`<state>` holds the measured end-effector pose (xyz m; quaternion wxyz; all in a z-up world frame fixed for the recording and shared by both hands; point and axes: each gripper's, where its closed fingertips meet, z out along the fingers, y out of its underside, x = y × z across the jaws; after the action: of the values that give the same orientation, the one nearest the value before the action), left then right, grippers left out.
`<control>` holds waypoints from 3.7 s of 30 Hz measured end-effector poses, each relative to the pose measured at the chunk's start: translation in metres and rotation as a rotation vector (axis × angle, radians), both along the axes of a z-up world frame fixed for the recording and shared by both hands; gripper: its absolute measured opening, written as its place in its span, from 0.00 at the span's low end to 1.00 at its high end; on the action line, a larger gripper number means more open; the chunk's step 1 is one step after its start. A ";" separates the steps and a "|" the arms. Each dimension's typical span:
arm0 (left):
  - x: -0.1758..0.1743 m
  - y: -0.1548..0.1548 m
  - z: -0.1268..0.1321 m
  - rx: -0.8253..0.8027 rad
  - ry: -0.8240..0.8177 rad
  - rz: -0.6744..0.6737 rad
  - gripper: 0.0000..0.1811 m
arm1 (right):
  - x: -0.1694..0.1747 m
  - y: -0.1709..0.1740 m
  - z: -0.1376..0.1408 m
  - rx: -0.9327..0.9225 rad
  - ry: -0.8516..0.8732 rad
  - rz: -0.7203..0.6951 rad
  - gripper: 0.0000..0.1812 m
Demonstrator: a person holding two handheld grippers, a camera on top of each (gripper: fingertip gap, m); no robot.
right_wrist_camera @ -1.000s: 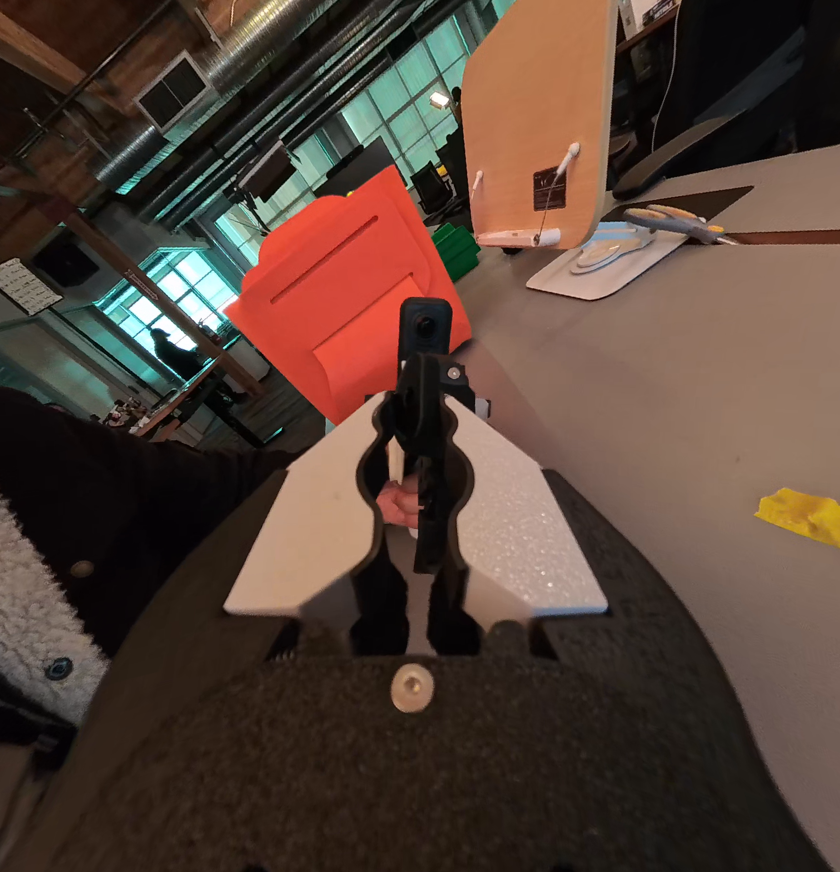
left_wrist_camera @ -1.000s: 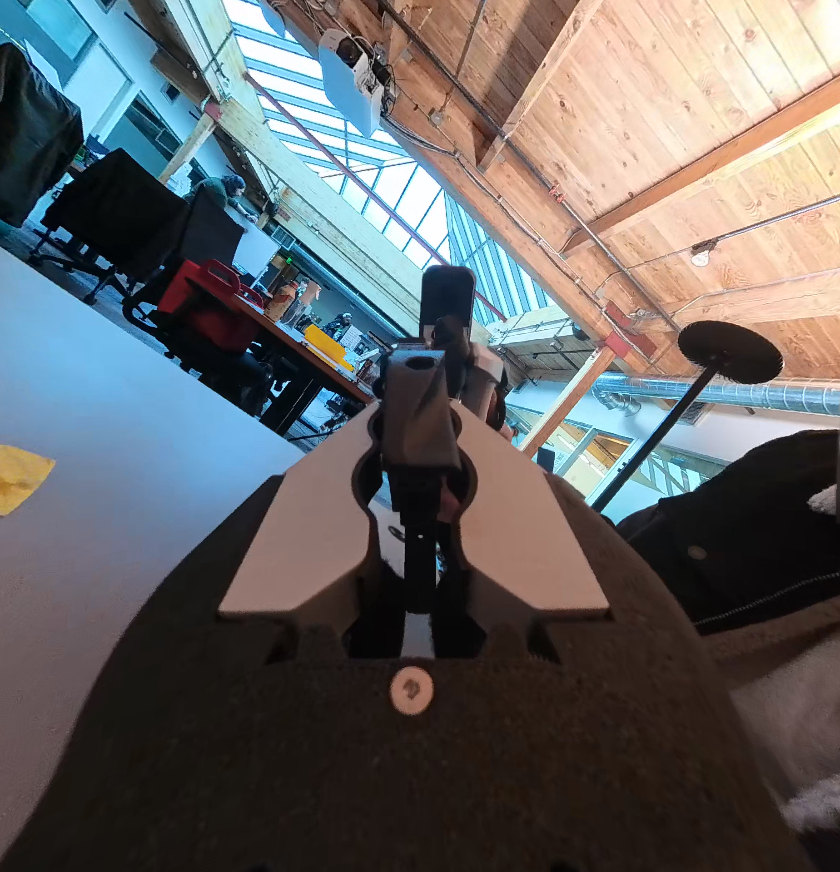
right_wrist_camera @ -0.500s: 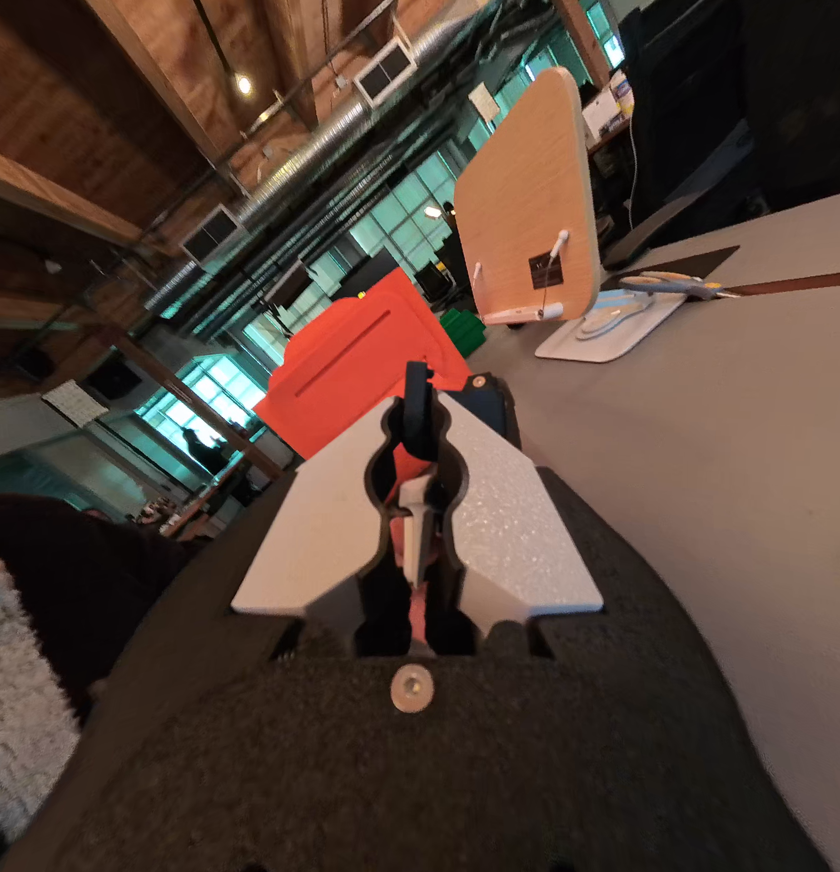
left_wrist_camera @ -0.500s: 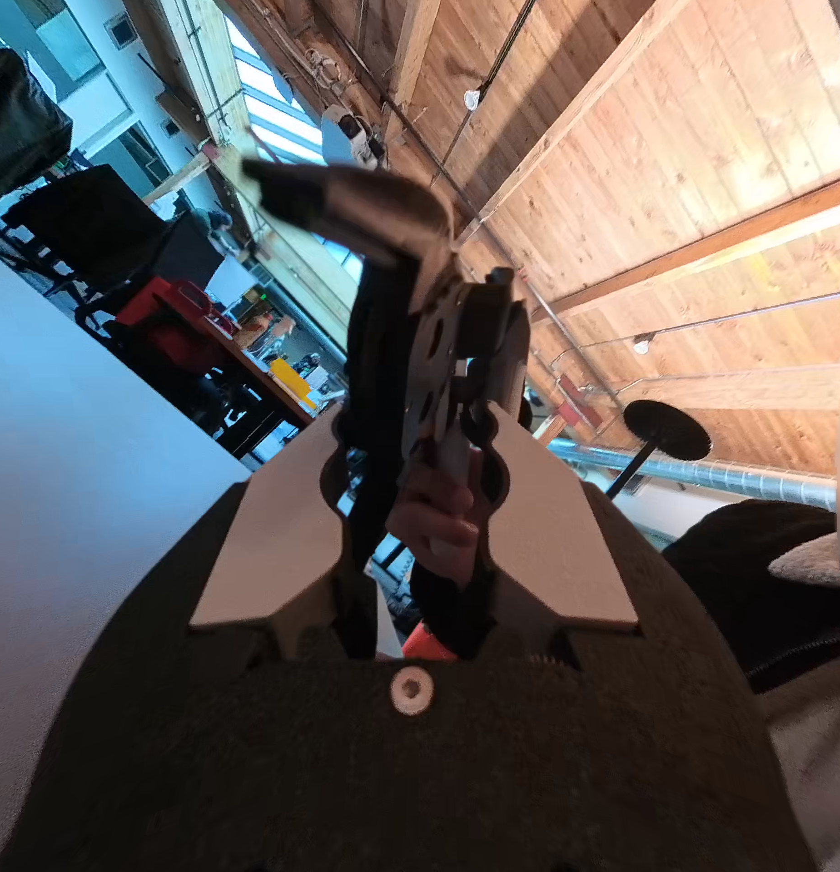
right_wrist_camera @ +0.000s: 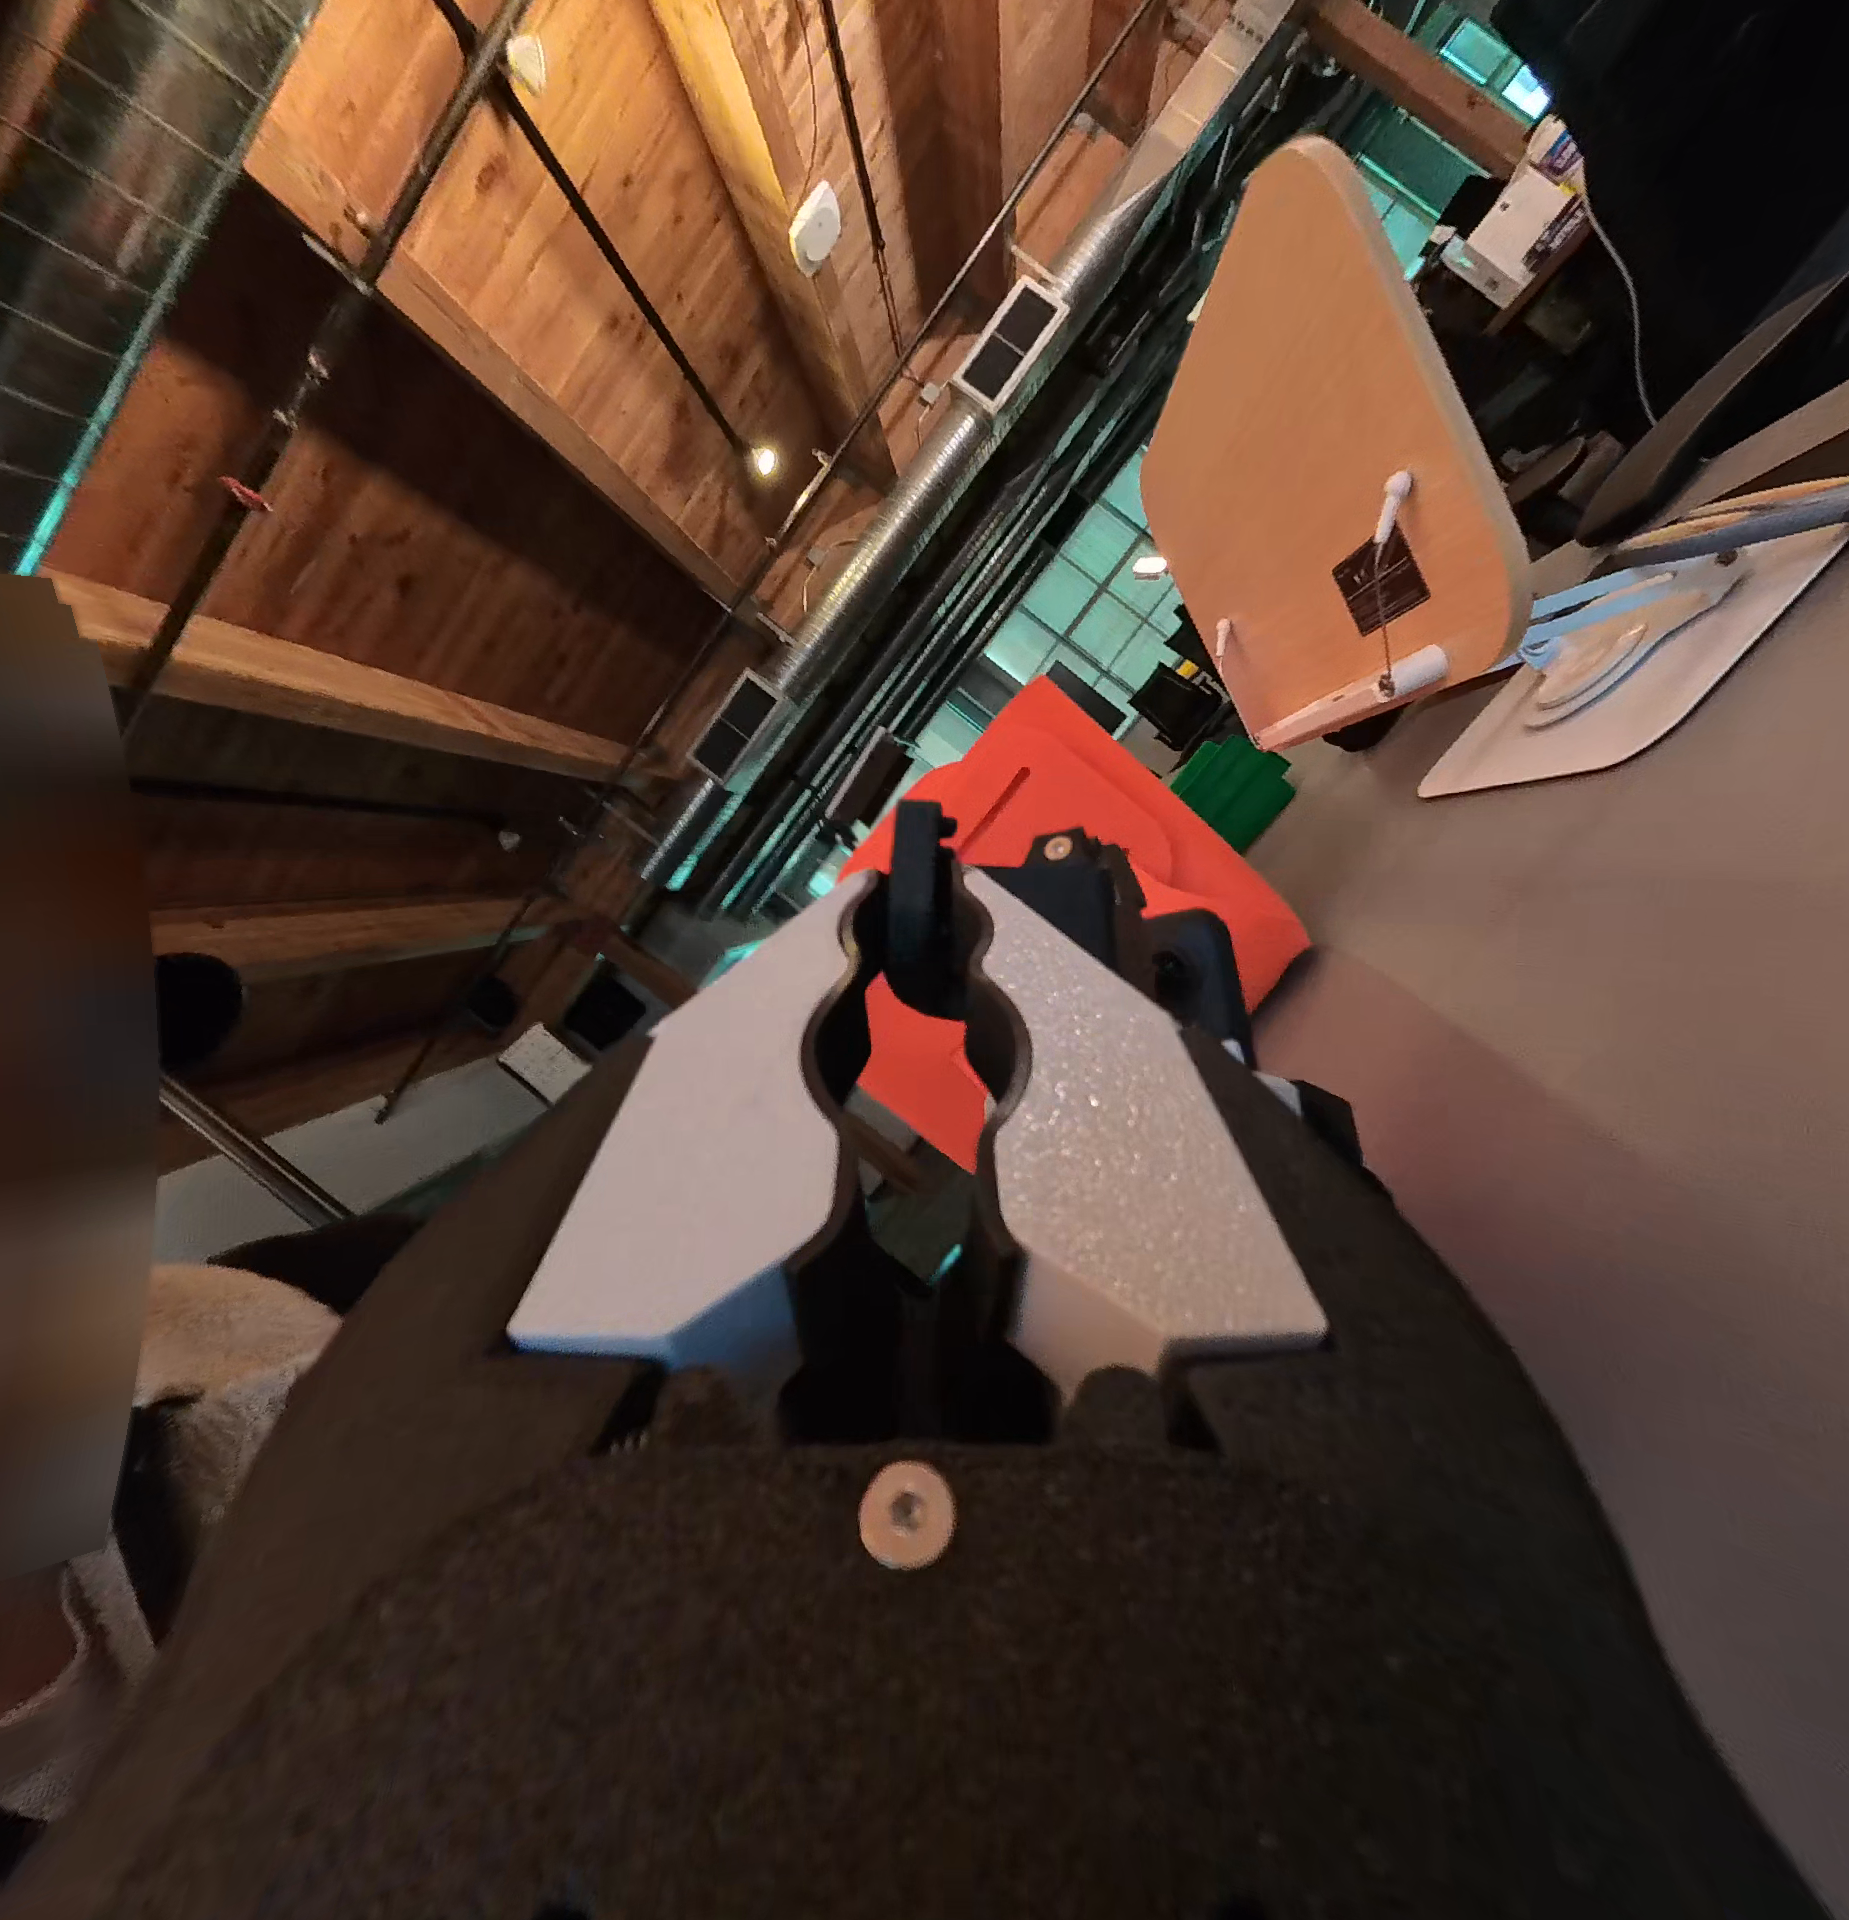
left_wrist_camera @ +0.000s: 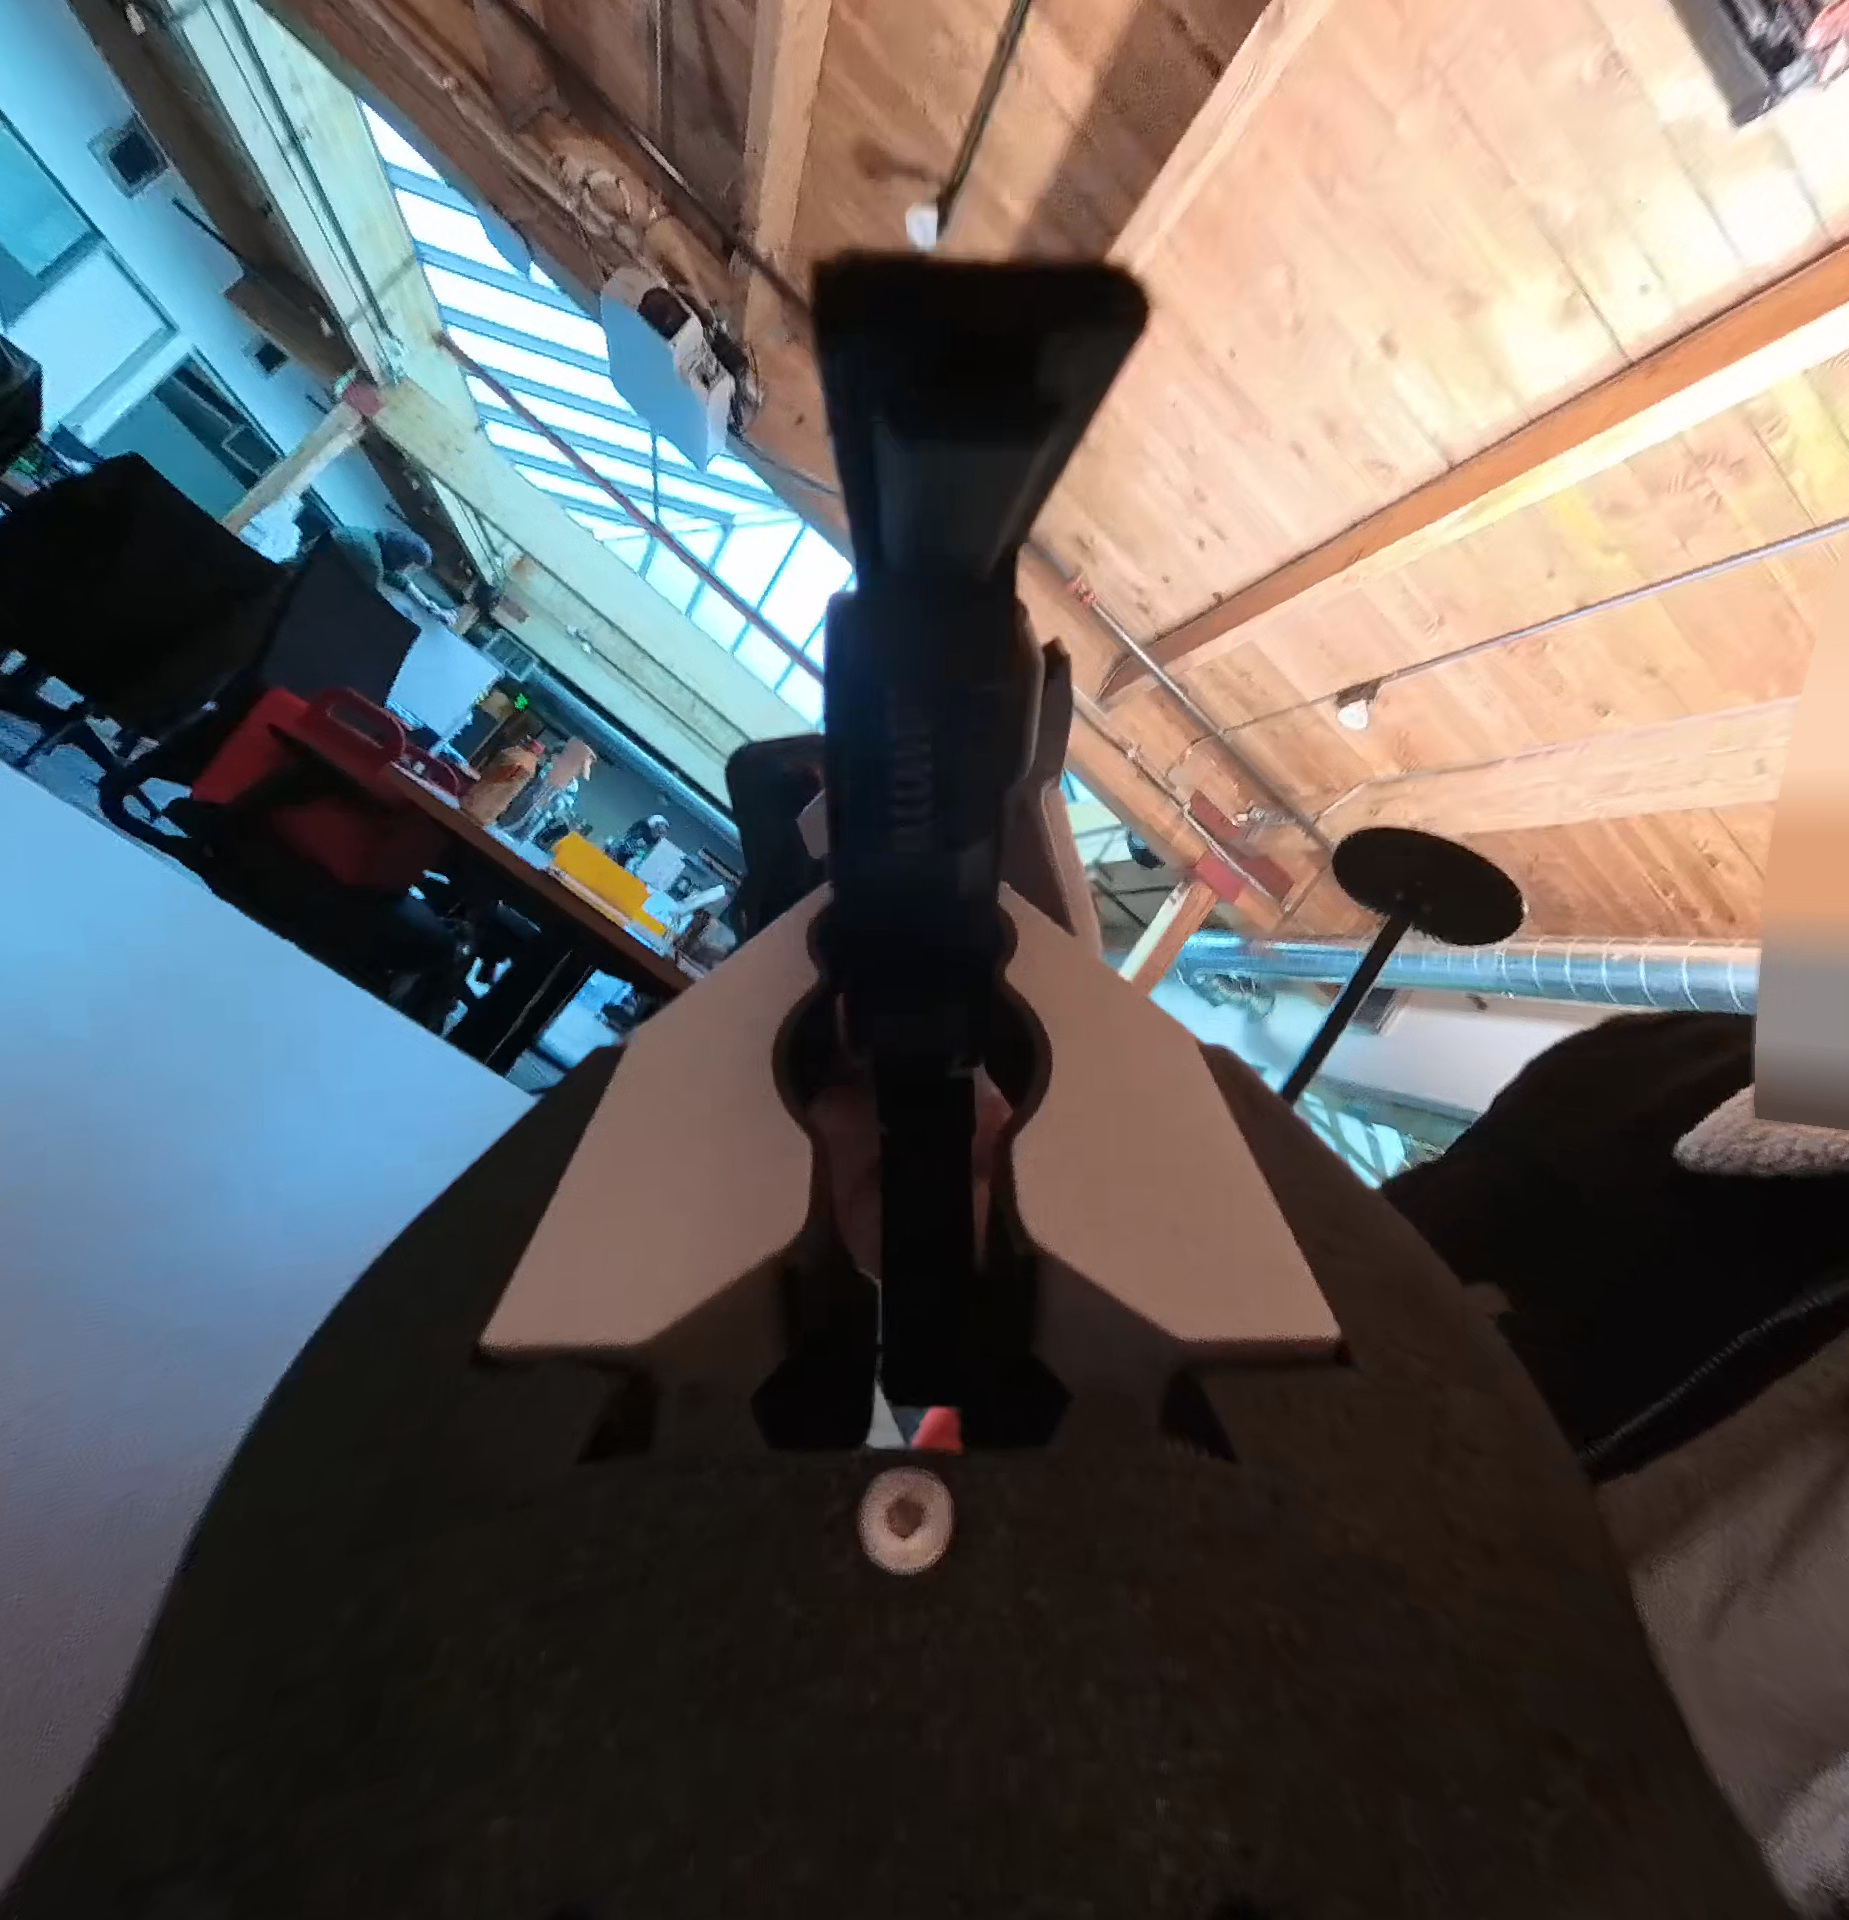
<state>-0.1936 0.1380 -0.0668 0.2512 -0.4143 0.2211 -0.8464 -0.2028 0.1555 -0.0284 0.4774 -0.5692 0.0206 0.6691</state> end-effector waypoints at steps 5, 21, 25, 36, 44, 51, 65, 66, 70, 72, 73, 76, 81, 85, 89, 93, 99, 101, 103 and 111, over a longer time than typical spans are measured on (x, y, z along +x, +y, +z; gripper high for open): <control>-0.005 0.015 -0.009 -0.017 0.070 -0.025 0.12 | 0.044 -0.018 -0.008 0.155 -0.379 -0.045 0.23; -0.010 0.010 -0.029 0.147 0.184 -0.143 0.12 | 0.093 -0.087 -0.215 -0.048 -1.339 -0.005 0.26; -0.011 0.014 -0.027 0.118 0.162 -0.165 0.12 | 0.089 -0.086 -0.217 -0.013 -1.386 0.024 0.09; -0.002 -0.011 -0.041 0.144 0.237 -0.276 0.12 | 0.082 -0.102 -0.063 0.711 -2.138 -0.183 0.08; 0.003 -0.027 -0.052 0.190 0.286 -0.322 0.12 | 0.082 -0.101 -0.073 0.836 -2.301 -0.189 0.08; 0.004 -0.033 -0.053 0.203 0.291 -0.344 0.12 | 0.079 -0.101 -0.072 0.843 -2.287 -0.187 0.08; 0.002 -0.034 -0.053 0.198 0.291 -0.369 0.12 | 0.072 -0.104 -0.070 0.898 -2.278 -0.170 0.08; 0.002 -0.035 -0.053 0.198 0.292 -0.374 0.12 | 0.071 -0.105 -0.069 0.931 -2.272 -0.167 0.08; -0.001 -0.036 -0.052 0.128 0.293 -0.450 0.12 | 0.067 -0.106 -0.066 1.134 -2.318 -0.202 0.08; -0.002 -0.034 -0.052 0.084 0.296 -0.476 0.12 | 0.063 -0.107 -0.066 1.255 -2.350 -0.204 0.08; -0.003 -0.034 -0.052 0.064 0.296 -0.489 0.12 | 0.060 -0.107 -0.066 1.296 -2.360 -0.204 0.08; -0.004 -0.034 -0.053 0.022 0.304 -0.525 0.12 | 0.057 -0.108 -0.065 1.428 -2.401 -0.196 0.07; -0.008 -0.038 -0.053 -0.001 0.306 -0.579 0.12 | 0.057 -0.108 -0.064 1.616 -2.464 -0.205 0.07; -0.007 -0.040 -0.057 -0.021 0.338 -0.609 0.12 | 0.054 -0.111 -0.067 1.691 -2.493 -0.192 0.07; -0.010 -0.044 -0.057 -0.015 0.337 -0.640 0.12 | 0.056 -0.110 -0.065 1.705 -2.474 -0.196 0.07; -0.010 -0.045 -0.057 -0.021 0.340 -0.650 0.12 | 0.058 -0.107 -0.064 1.669 -2.476 -0.218 0.06; -0.007 -0.047 -0.062 0.037 0.375 -0.607 0.12 | 0.065 -0.103 -0.072 1.356 -2.418 -0.176 0.06; -0.007 -0.048 -0.063 0.079 0.374 -0.583 0.12 | 0.070 -0.103 -0.076 1.189 -2.349 -0.130 0.06; -0.005 -0.050 -0.064 0.146 0.377 -0.540 0.12 | 0.073 -0.103 -0.080 0.994 -2.249 -0.072 0.06; -0.006 -0.067 -0.069 0.476 0.379 -0.424 0.12 | 0.076 -0.125 -0.114 0.086 -1.576 0.380 0.06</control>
<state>-0.1995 0.0713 -0.1361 0.1141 -0.4387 0.5354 -0.7127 -0.1272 0.0307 -0.1420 0.2514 -0.8482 -0.4442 0.1414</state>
